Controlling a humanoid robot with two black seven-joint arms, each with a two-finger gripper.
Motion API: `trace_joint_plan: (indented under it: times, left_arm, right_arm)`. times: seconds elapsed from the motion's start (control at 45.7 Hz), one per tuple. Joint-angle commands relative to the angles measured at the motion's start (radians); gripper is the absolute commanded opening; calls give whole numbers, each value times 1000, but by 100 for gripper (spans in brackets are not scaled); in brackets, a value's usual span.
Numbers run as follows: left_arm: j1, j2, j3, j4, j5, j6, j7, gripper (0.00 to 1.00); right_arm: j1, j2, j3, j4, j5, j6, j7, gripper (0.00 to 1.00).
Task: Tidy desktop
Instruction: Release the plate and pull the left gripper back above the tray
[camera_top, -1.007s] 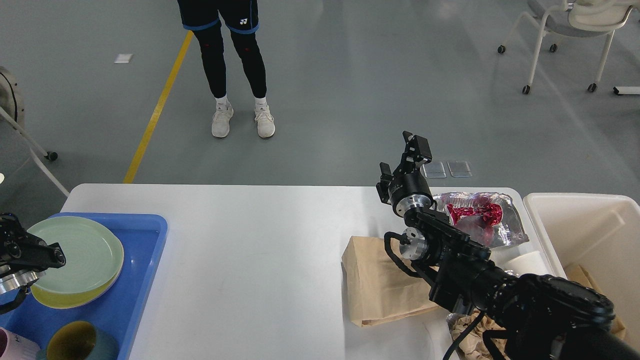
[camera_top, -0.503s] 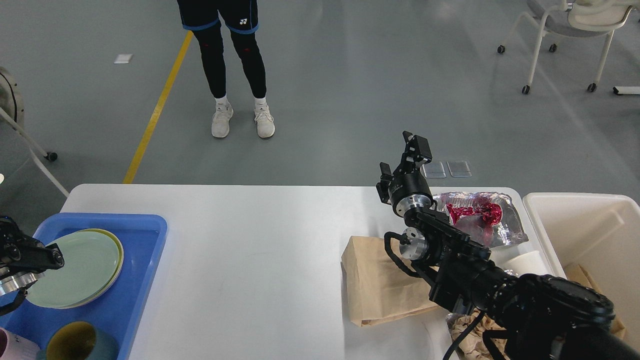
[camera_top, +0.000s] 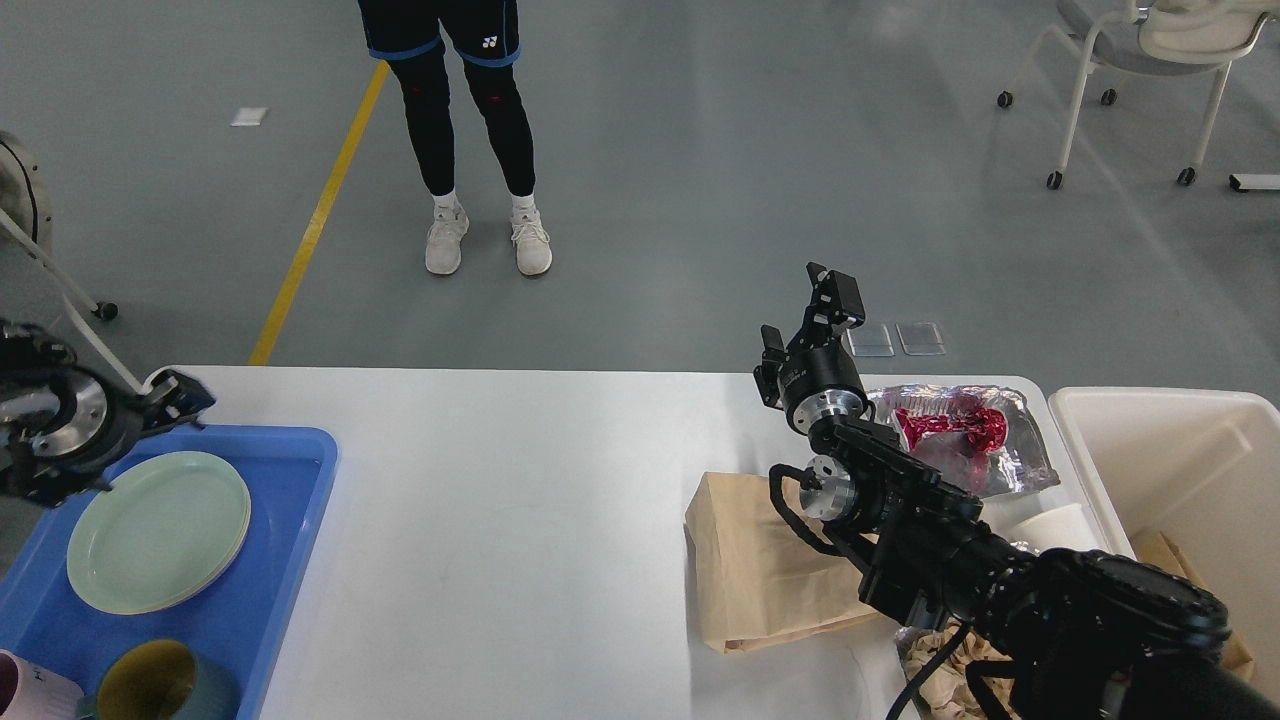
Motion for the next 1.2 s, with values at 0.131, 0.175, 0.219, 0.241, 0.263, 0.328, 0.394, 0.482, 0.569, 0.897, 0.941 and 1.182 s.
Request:
trace_joint_plan:
  times: [0.131, 0.175, 0.219, 0.241, 0.263, 0.328, 0.394, 0.482, 0.569, 0.897, 0.941, 1.182]
  left_arm:
    - [165, -102, -369, 20, 6, -61, -52, 99]
    - [197, -139, -430, 43, 8, -58, -85, 99]
    - [246, -173, -498, 98, 2, -53, -130, 99]
    - [272, -190, -533, 131, -10, -53, -151, 99]
    - [298, -208, -576, 169, -15, -53, -171, 99]
    - [394, -277, -727, 311, -36, -52, -216, 99]
    - [521, -375, -961, 529, -50, -52, -233, 99]
    - [586, -472, -1208, 687, -52, -58, -240, 99]
    - [631, -558, -1433, 737, -53, -67, -276, 99]
    - [709, -676, -1661, 746, -72, -70, -589, 99]
    - [723, -676, -1670, 746, -82, -70, -595, 99]
    - [760, -672, -1705, 749, -92, -72, -593, 99]
  right_arm:
    - [-1, 0, 0, 0, 0, 0, 0, 100]
    - [-1, 0, 0, 0, 0, 0, 0, 100]
    - [-1, 0, 0, 0, 0, 0, 0, 100]
    - [-1, 0, 0, 0, 0, 0, 0, 100]
    - [-1, 0, 0, 0, 3, 0, 0, 100]
    - [-1, 0, 0, 0, 0, 0, 0, 100]
    - [-1, 0, 0, 0, 0, 0, 0, 100]
    - [-1, 0, 0, 0, 0, 0, 0, 100]
    - [-1, 0, 0, 0, 0, 0, 0, 100]
    - [-1, 0, 0, 0, 3, 0, 0, 100]
    - [-1, 0, 0, 0, 0, 0, 0, 100]
    - [-1, 0, 0, 0, 0, 0, 0, 100]
